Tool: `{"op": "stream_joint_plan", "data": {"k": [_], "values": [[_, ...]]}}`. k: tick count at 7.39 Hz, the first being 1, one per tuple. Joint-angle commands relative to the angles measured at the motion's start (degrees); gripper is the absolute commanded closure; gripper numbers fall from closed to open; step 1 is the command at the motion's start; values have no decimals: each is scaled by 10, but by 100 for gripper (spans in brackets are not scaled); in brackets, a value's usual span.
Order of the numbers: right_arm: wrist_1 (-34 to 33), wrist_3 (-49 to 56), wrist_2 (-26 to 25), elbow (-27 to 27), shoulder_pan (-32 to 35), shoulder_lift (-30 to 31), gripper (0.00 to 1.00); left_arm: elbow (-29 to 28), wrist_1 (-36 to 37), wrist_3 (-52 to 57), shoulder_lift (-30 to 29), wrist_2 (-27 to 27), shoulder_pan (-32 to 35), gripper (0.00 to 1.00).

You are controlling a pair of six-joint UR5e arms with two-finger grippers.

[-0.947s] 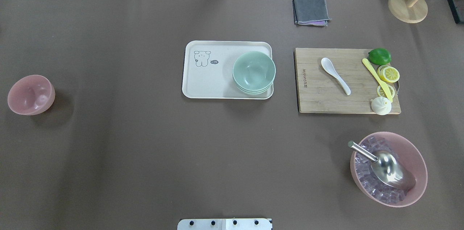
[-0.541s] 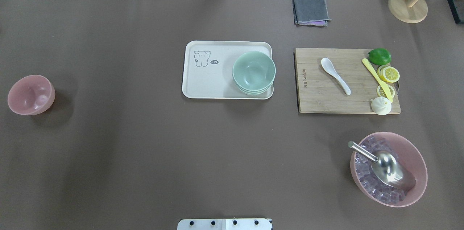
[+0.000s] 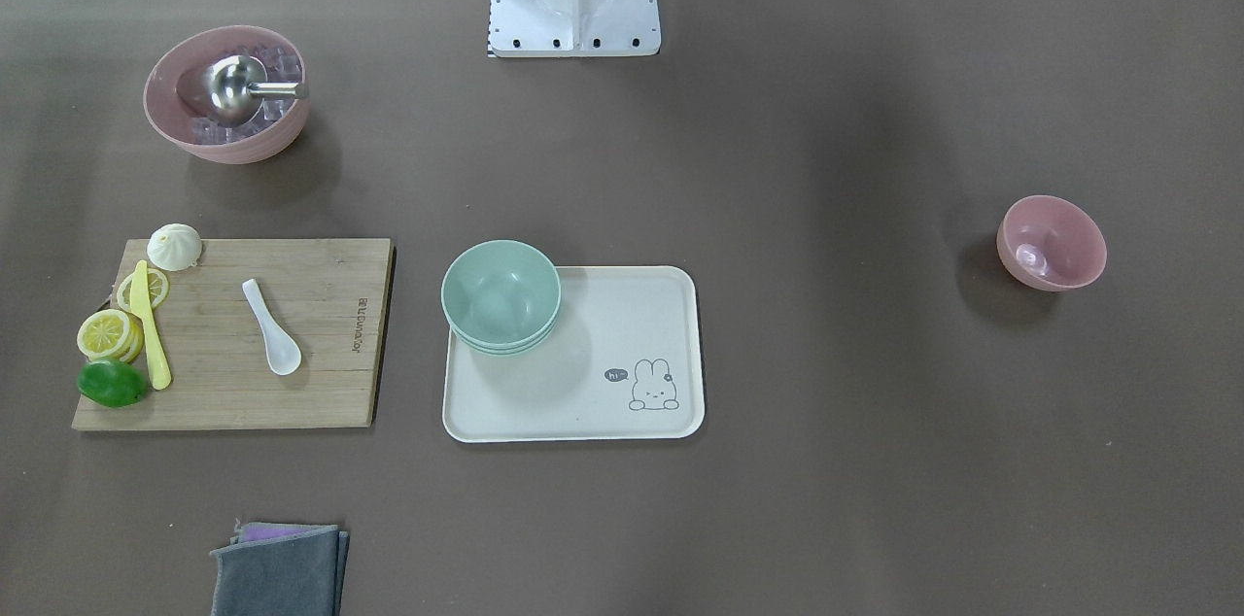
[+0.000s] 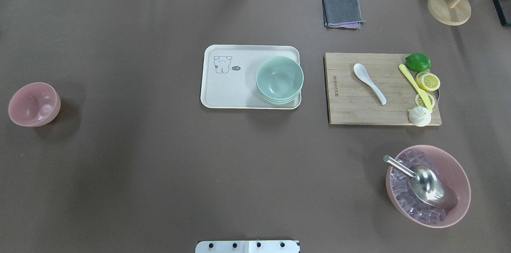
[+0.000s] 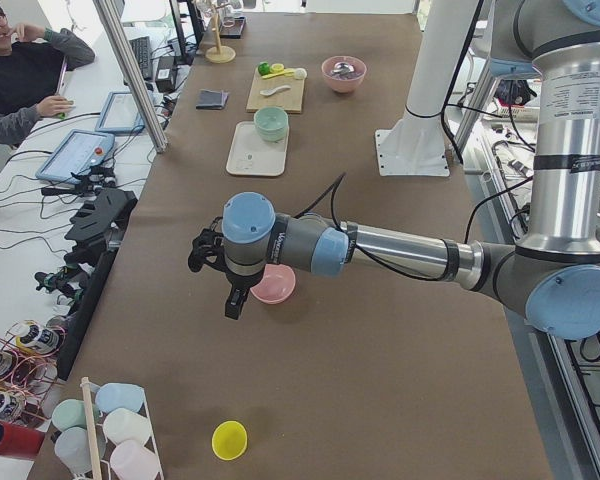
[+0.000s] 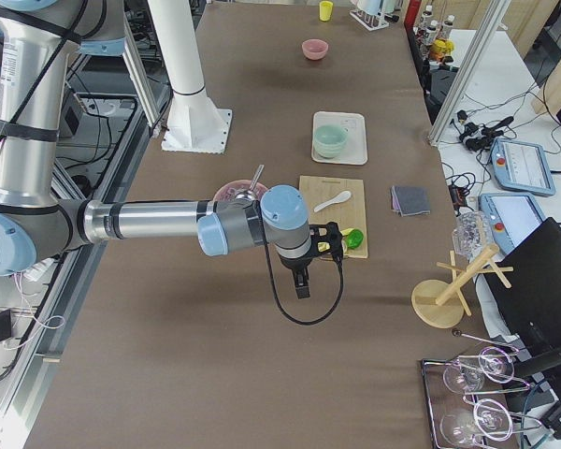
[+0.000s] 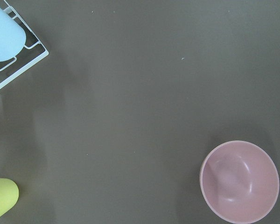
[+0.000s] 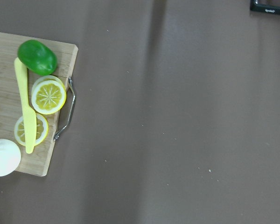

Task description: Stack pink bowl on green and place spoon

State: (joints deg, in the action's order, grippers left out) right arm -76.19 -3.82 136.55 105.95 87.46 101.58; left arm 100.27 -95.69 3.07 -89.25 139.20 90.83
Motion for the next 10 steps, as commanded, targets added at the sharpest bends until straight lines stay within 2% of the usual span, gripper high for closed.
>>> {"op": "stream_joint_plan", "data": {"k": [1,3,4,5,6,7,8,9,10], "values": [[37,-5,3,-2,-33,-25,0,4,-48,-3,-1,16,-10,1],[34,-28,-3,-3,-82,-41,0,-25,-54,-32,-38,27,-87,1],[34,-86,-8,-4,-111,-65,0,-41,-55,-76,-45,27,-100,1],[35,-140,-19,-5,-139,-86,0,-48,-56,-117,-50,6,-120,1],[36,-185,-29,-5,-162,-99,0,-68,-58,-147,-70,-37,-143,1],[39,-235,-48,-4,-186,-104,0,-106,-63,-156,-88,-42,-160,1],[39,-267,-72,2,-211,-110,0,-124,-92,-158,-86,-50,-169,1],[39,-277,-77,2,-217,-112,0,-135,-122,-159,-75,-79,-187,1],[39,-277,-77,3,-216,-112,0,-147,-149,-159,-65,-82,-199,2]]}}
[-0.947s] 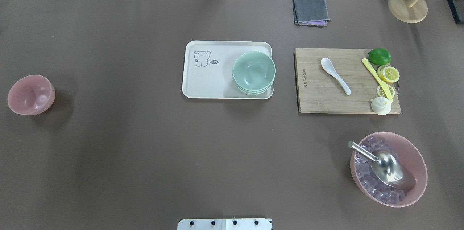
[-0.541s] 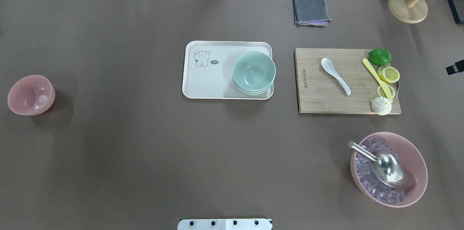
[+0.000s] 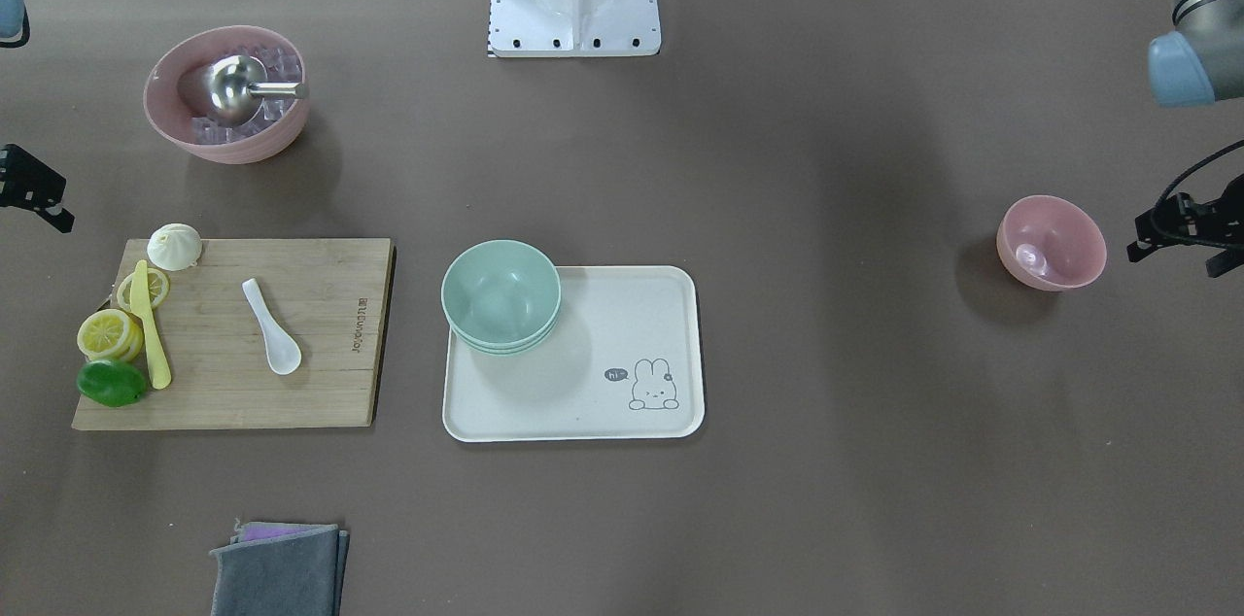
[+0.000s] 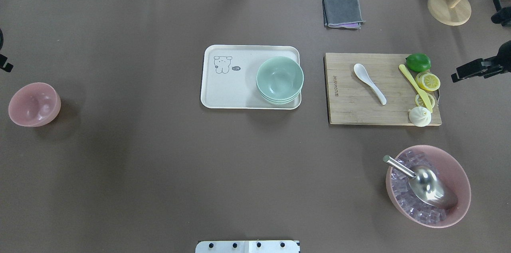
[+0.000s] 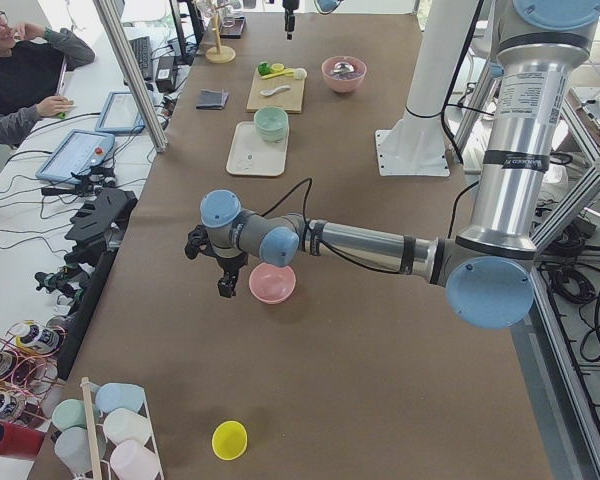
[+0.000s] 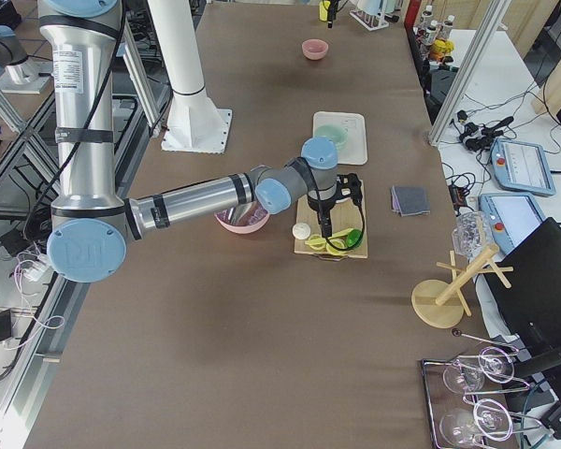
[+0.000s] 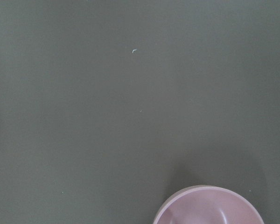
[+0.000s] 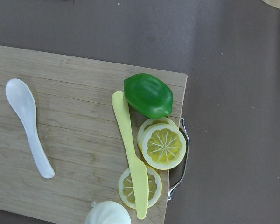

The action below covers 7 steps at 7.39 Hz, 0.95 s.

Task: Stack pink bowl on green and place spoon
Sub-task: 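Lower the left gripper onto the rim of the pink bowl and grasp it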

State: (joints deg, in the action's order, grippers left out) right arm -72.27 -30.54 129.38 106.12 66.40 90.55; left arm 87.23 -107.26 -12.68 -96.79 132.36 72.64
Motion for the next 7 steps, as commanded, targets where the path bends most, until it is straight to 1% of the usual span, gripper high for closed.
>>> {"op": "stream_joint_plan", "data": {"k": [1,2,3,4,5,7], "values": [[1,-10,-4,6,-7,-2,0,-16,-69,-1,38,-13,-35,3],[1,-11,-4,8,-7,-1,0,-16,-99,-1,59,-13,-50,4],[1,-10,-5,8,-7,-1,0,-16,-122,-4,75,-12,-62,10],[1,-10,-7,8,-7,-1,0,-15,-132,-13,77,-9,-67,27],[1,-10,-7,8,-7,-1,0,-15,-132,-17,78,-7,-67,50],[1,-10,-6,9,-6,-1,0,-13,-132,-39,77,-6,-67,85]]}}
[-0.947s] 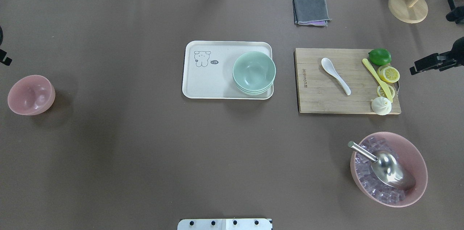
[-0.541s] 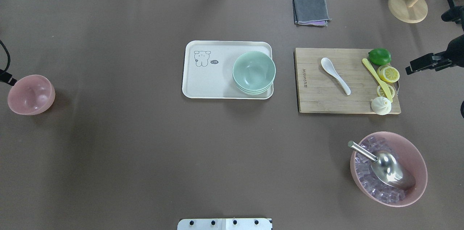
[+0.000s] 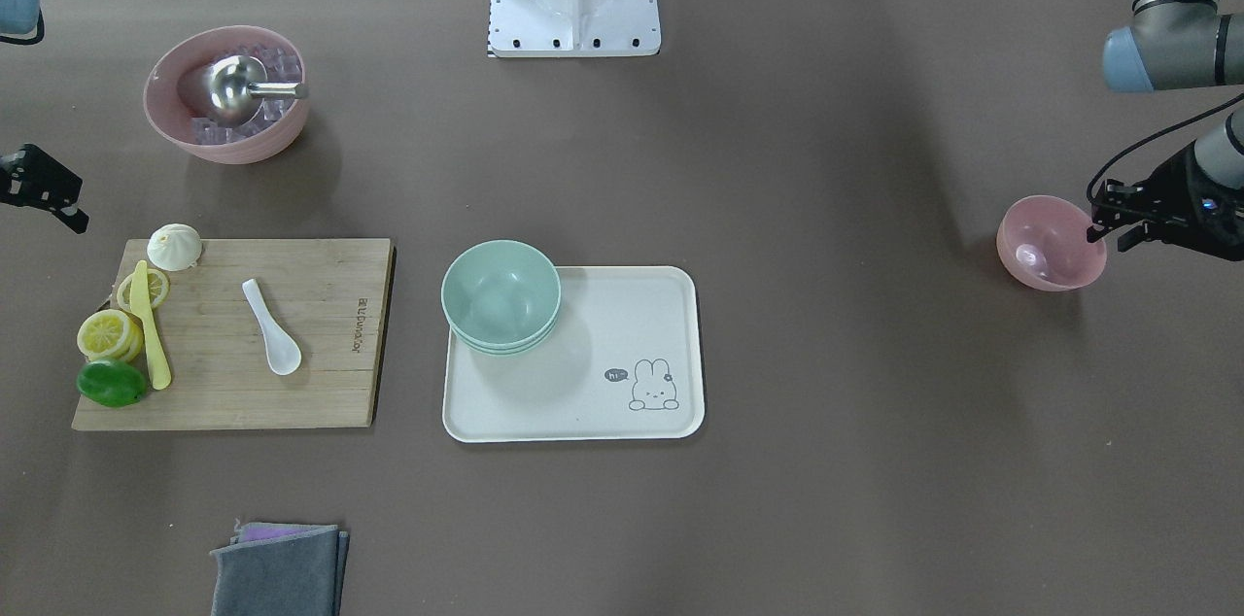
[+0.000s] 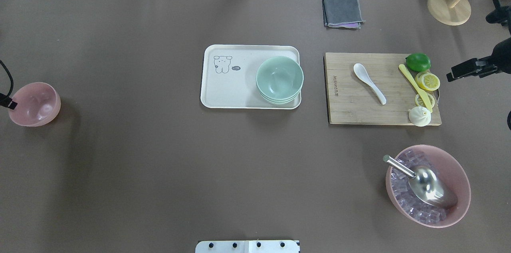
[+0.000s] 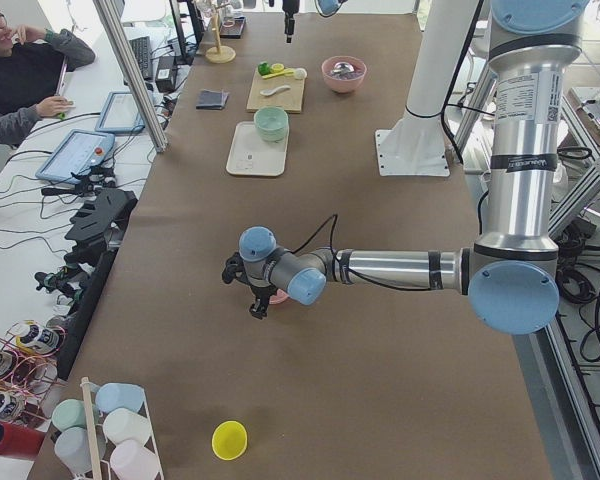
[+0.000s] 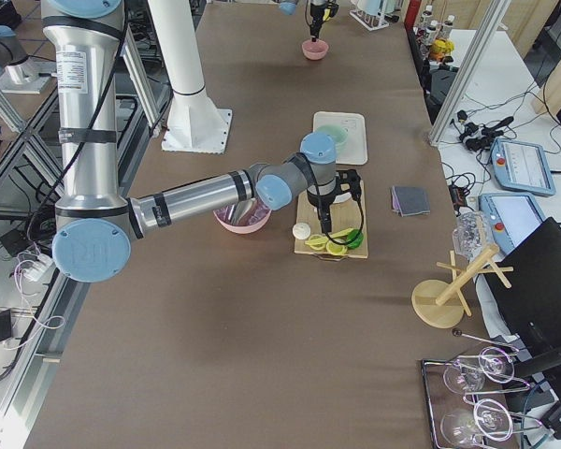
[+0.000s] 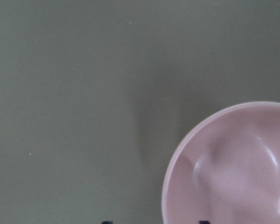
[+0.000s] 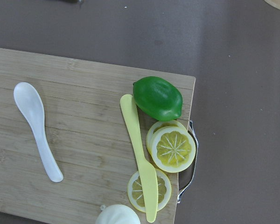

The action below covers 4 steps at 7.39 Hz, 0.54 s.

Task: Stack pink bowl on green and place spoon
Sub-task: 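Lower the left gripper onto the rim of the pink bowl and grasp it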

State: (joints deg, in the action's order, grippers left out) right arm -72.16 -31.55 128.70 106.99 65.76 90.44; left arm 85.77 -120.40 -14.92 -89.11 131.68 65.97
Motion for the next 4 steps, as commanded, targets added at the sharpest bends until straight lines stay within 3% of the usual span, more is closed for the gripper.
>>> {"op": "stream_joint_plan", "data": {"k": [1,4], "values": [[0,0,1,1,0,0,0,5,-2,-31,1,2,-1,100],[0,0,1,1,0,-1,0,40,-1,-95,1,3,0,100]]}}
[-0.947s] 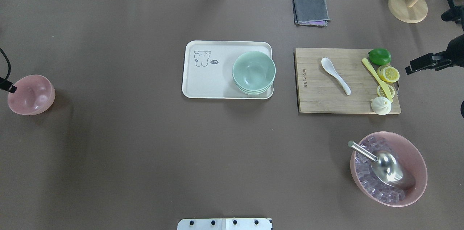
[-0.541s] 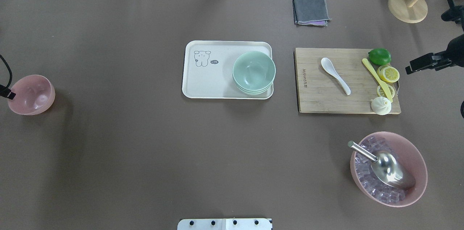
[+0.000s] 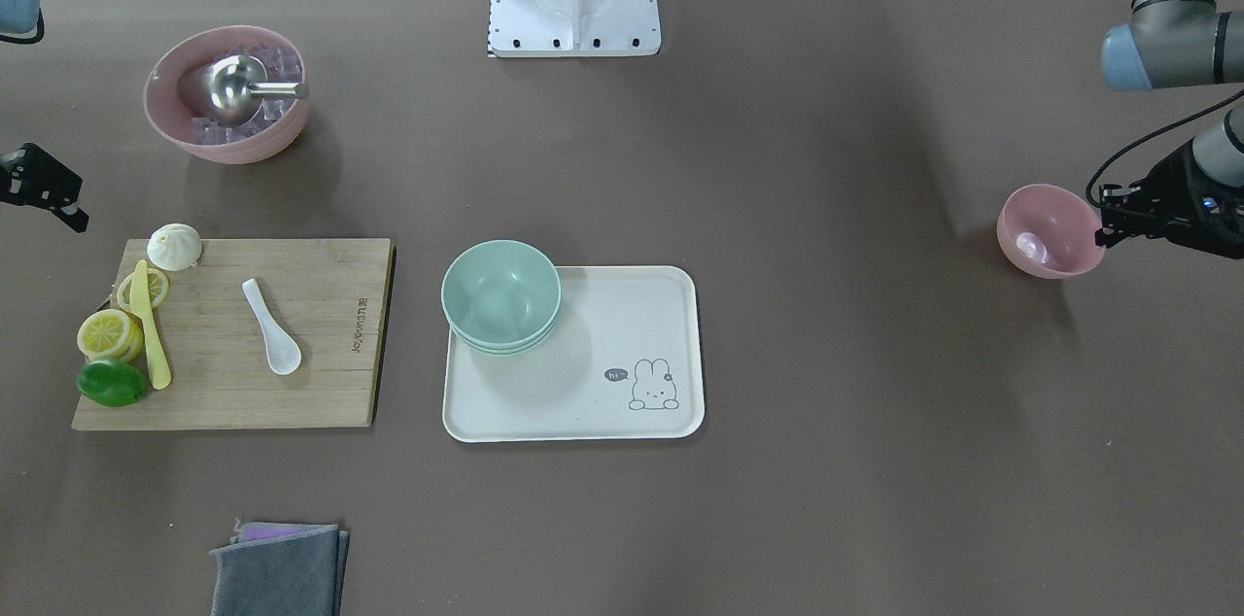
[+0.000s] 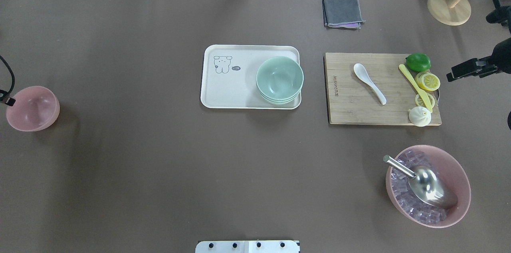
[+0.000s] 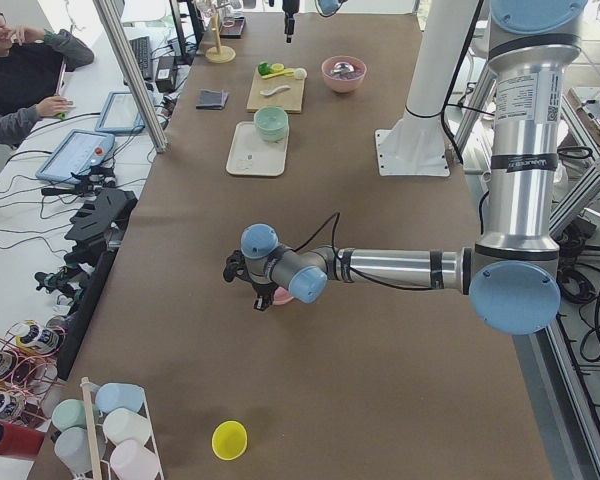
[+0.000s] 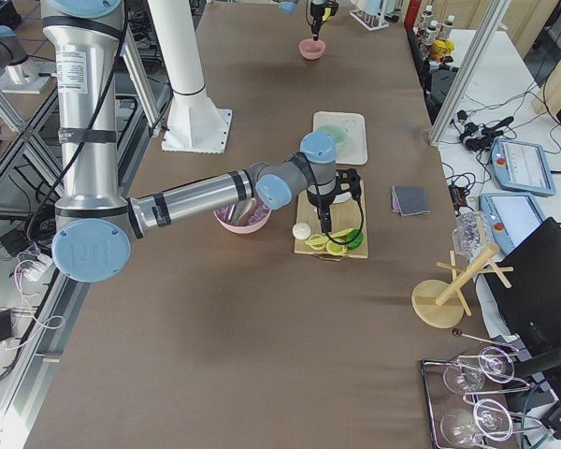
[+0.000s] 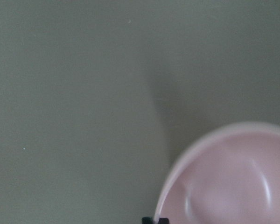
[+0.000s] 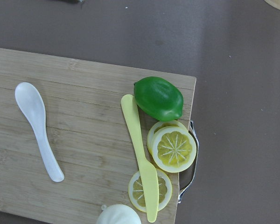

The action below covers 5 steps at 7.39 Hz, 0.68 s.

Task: Stack pink bowl on green and place spoon
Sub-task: 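Lower the left gripper onto the rim of the pink bowl and grasp it, then carry the pink bowl with the left gripper over the green bowl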

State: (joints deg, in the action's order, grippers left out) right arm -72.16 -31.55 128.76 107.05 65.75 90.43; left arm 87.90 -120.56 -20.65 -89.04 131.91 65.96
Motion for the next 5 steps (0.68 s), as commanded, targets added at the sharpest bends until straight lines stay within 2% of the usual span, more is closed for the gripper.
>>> {"op": "stream_joint_plan", "data": {"k": [1,2,3,5], "values": [[0,0,0,0,0,-1,0,47,12,-67,-3,25,0,100],[0,0,0,0,0,-1,0,87,36,-128,-10,48,1,100],[0,0,0,0,0,-1,0,130,78,-173,-25,49,0,100],[0,0,1,0,0,-1,0,181,207,-264,-129,48,-18,100]]}}
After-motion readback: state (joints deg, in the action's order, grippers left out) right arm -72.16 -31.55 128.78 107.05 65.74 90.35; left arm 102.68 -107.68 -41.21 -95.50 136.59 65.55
